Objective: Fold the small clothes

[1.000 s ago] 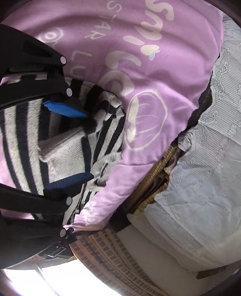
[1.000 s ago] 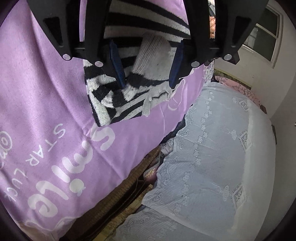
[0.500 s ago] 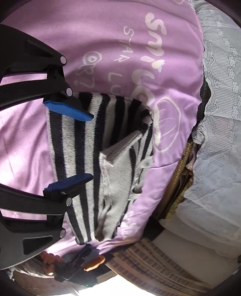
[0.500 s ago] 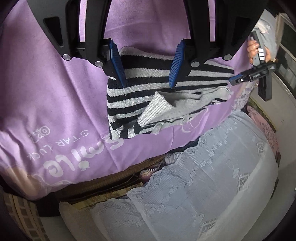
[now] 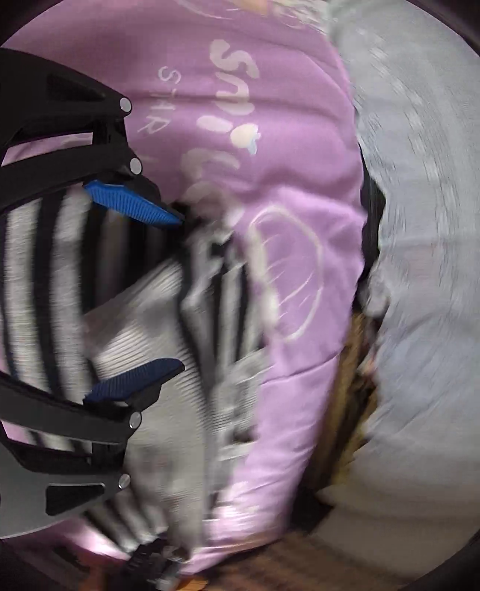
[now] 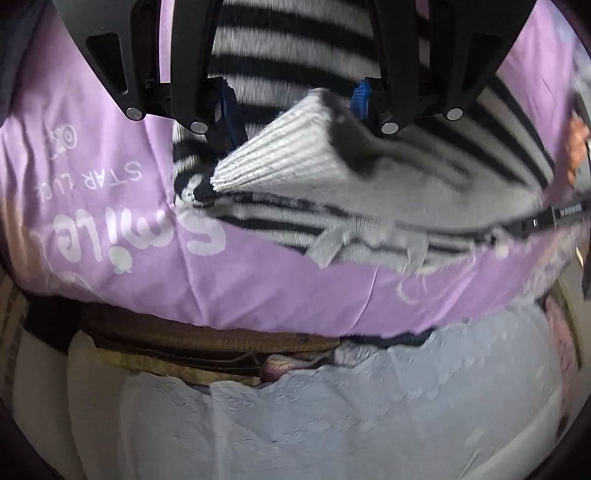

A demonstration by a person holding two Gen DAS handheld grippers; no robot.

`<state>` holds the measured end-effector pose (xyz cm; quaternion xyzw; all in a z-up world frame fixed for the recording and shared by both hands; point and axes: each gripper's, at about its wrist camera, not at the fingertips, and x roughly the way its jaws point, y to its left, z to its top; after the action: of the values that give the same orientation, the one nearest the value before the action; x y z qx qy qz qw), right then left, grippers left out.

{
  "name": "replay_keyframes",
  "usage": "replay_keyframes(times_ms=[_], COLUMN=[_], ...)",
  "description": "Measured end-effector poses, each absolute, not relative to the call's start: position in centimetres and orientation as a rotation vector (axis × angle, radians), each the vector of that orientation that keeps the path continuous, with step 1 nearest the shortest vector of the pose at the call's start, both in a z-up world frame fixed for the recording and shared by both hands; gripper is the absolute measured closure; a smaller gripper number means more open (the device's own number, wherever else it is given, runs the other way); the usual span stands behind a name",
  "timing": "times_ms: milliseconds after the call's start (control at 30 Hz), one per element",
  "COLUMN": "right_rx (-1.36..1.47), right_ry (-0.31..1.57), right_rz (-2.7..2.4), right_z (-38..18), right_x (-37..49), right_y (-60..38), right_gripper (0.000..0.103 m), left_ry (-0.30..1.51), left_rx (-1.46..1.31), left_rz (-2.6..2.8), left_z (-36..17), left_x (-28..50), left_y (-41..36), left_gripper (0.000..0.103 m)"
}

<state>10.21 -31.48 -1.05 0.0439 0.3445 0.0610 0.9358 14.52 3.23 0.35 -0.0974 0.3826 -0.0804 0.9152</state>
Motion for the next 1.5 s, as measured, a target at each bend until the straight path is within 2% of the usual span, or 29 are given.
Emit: replay_keyframes(times_ms=[133, 200, 367, 533, 633, 700, 833, 1067, 1133, 1267, 1333, 1400, 1500], right_rx=[0.517, 0.628, 0.564, 0.483, 0.469, 0.468, 0.468, 0.480, 0.483, 0.473, 0.460, 0.444, 0.425], right_ry=[0.638, 0.630, 0.618, 0.626, 0.624, 0.625, 0.642, 0.653, 0.649, 0.630, 0.632, 0.642, 0.642], right_rz=[0.153, 0.188, 0.209, 0.207, 0.219, 0.219, 0.217, 0.224, 0.228, 0.230, 0.232, 0.239, 0.252], right_z=[-1.2, -1.8, -1.7, -1.6, -1.4, -1.3, -1.7, -1.9, -1.6, -0.9, -0.8, -0.9, -0.8], right_x=[13.5, 14.0, 13.4, 12.6, 12.1, 12.0, 12.2, 12.4, 12.6, 12.6, 12.6, 12.7, 12.7], right_y=[-35.6, -36.8, -36.2, -34.9, -34.5, -34.4, -34.4, -34.3, -34.2, -34.0, -33.6, -33.0, -32.0], right_gripper=[0.054, 0.053, 0.053, 0.053, 0.047, 0.043, 0.042, 0.041, 0.041, 0.041, 0.041, 0.041, 0.041], left_ry=[0.754, 0.720, 0.748, 0.697, 0.695, 0.726, 0.793, 0.839, 0.816, 0.843, 0.869, 0.884, 0.836], left_rx=[-0.589, -0.616, -0.444, -0.256, -0.052, -0.036, 0.027, 0.271, 0.200, -0.293, -0.538, -0.598, -0.519], left_rz=[-0.199, -0.221, -0.311, -0.439, -0.447, -0.472, -0.504, -0.439, -0.251, 0.036, -0.066, -0.144, -0.216], left_z=[0.3, 0.3, 0.9, 3.5, 4.2, 3.8, 2.4, -0.6, -0.4, -1.2, -2.9, -3.0, -1.0], left_x=[16.9, 16.7, 15.9, 13.5, 11.3, 11.0, 10.8, 12.2, 15.1, 19.5, 19.7, 19.6, 18.5], left_y=[7.9, 8.6, 7.3, 5.9, 5.8, 6.5, 6.3, -1.4, -1.2, 6.0, 9.3, 10.3, 8.6], left_gripper=[0.033, 0.033, 0.033, 0.032, 0.021, 0.018, 0.018, 0.018, 0.018, 0.018, 0.018, 0.018, 0.017])
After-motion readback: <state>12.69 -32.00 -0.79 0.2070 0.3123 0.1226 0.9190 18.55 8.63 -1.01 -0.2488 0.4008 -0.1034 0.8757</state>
